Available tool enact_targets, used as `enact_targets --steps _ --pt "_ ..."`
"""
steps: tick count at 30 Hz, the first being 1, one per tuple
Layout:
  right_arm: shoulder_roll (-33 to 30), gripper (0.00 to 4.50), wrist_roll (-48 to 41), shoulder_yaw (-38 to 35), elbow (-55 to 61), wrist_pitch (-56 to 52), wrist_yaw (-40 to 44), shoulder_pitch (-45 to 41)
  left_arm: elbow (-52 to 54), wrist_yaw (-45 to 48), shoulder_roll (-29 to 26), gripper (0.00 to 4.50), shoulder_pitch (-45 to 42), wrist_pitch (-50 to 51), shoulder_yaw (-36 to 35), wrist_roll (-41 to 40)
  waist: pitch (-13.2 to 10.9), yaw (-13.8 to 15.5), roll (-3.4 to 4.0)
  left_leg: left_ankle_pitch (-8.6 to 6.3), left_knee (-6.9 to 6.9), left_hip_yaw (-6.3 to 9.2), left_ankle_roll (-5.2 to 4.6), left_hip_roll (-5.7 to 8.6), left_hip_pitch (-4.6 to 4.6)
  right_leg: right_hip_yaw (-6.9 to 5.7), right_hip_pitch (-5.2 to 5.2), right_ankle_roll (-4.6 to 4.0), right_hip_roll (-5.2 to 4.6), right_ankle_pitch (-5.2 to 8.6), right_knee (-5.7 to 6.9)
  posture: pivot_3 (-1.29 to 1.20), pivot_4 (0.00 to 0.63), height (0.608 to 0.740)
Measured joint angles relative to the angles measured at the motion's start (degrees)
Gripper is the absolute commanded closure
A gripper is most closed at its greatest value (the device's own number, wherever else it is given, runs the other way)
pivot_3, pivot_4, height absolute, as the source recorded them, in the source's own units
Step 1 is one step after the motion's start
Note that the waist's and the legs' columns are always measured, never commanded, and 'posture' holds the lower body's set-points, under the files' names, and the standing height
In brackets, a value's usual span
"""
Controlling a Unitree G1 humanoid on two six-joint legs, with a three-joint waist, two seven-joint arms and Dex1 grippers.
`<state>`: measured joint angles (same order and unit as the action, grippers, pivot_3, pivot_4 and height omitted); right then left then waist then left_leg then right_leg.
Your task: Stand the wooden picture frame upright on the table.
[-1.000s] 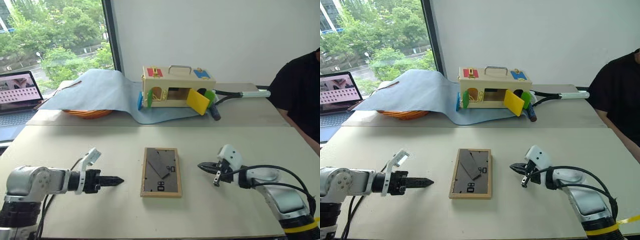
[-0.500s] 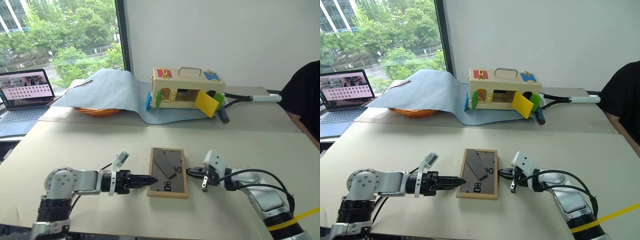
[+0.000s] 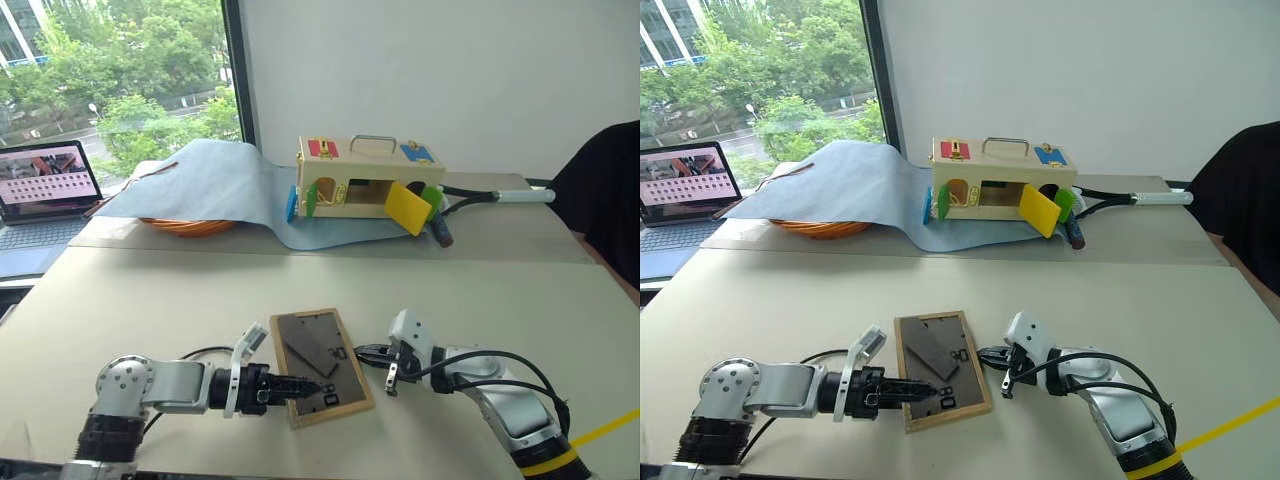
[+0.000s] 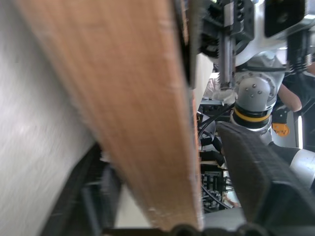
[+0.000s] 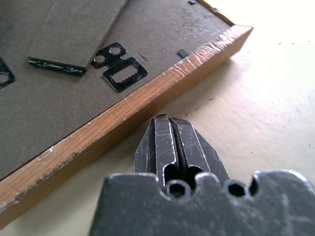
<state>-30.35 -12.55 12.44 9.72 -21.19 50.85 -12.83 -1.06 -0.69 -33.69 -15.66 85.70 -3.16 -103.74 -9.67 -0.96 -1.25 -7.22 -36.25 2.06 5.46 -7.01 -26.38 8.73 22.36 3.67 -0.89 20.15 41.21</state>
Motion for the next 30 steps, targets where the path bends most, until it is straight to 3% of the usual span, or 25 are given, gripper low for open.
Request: enact_targets --steps 2,6,12,15,18,25,26,30 --pt "0.0 4.5 -0.2 -0.1 0.0 -0.5 -0.1 -0.1 -0.1 0.0 -1.3 3.36 -0.7 -1.2 0.9 -1.5 0.0 0.1 -0.01 0.01 -0.01 0.0 0.02 0.0 0.01 0.0 0.0 0.0 0.0 0.0 -0.03 0.0 0.15 0.673" --pt "-0.7 4.5 -2.5 -2.9 0.3 -3.4 -0.6 -0.8 -2.0 1.0 -4.4 3.36 -3.0 -2.9 2.3 -2.2 0.0 0.2 -0.06 0.02 -0.01 0.0 0.03 0.01 -0.03 0.0 0.04 -0.01 0.0 0.0 -0.05 0.0 0.15 0.673" --pt "-4.9 4.5 -10.9 -14.3 2.3 -11.2 -1.0 -5.8 -3.8 8.4 -8.4 3.36 -7.4 -3.1 1.7 1.4 -0.1 0.2 -0.09 0.03 0.2 -0.01 0.04 0.02 -0.06 0.0 0.15 -0.06 0.0 0.01 -0.11 0.0 0.15 0.673" --pt "-5.0 3.72 -21.5 -19.5 4.9 -20.7 -0.9 -10.8 -4.4 15.8 -10.3 3.36 -11.1 -1.6 1.9 7.2 -0.2 0.2 -0.12 0.05 0.39 -0.01 0.07 0.02 -0.08 -0.01 0.24 -0.33 0.0 -0.06 -0.1 0.0 0.15 0.673" --pt "-4.9 2.66 -29.3 -20.3 8.3 -27.7 -0.9 -14.5 -4.5 23.7 -11.0 3.36 -15.0 -0.6 3.0 13.2 -0.2 0.1 -0.12 0.05 0.52 0.0 0.07 0.02 -0.08 -0.05 0.24 -0.45 0.0 -0.06 -0.15 0.0 0.15 0.673" --pt "-1.1 0.3 -27.5 -7.7 6.5 -29.4 -0.5 -20.9 -6.6 42.6 -10.6 3.36 -24.1 0.3 11.8 28.6 -0.2 0.2 -0.13 0.09 0.44 0.01 0.09 0.02 -0.74 -0.09 0.8 -0.45 0.0 -0.1 -0.13 0.0 0.15 0.673" --pt "-0.9 0.08 -26.4 -6.4 5.4 -28.6 0.0 -21.4 -7.1 44.1 -10.5 3.36 -24.6 0.2 12.8 30.6 -0.2 0.2 -0.13 0.09 0.42 0.01 0.09 0.02 -0.79 -0.1 0.84 -0.48 0.0 -0.11 -0.13 0.0 0.15 0.673" --pt "-0.6 0.08 -23.6 -3.2 3.4 -25.8 2.1 -22.3 -9.4 49.9 -9.8 3.36 -26.3 -0.6 15.5 36.9 -0.2 0.3 -0.12 0.09 0.46 0.08 0.09 0.02 -0.91 -0.2 0.9 -0.5 0.0 -0.12 -0.13 0.0 0.15 0.673"
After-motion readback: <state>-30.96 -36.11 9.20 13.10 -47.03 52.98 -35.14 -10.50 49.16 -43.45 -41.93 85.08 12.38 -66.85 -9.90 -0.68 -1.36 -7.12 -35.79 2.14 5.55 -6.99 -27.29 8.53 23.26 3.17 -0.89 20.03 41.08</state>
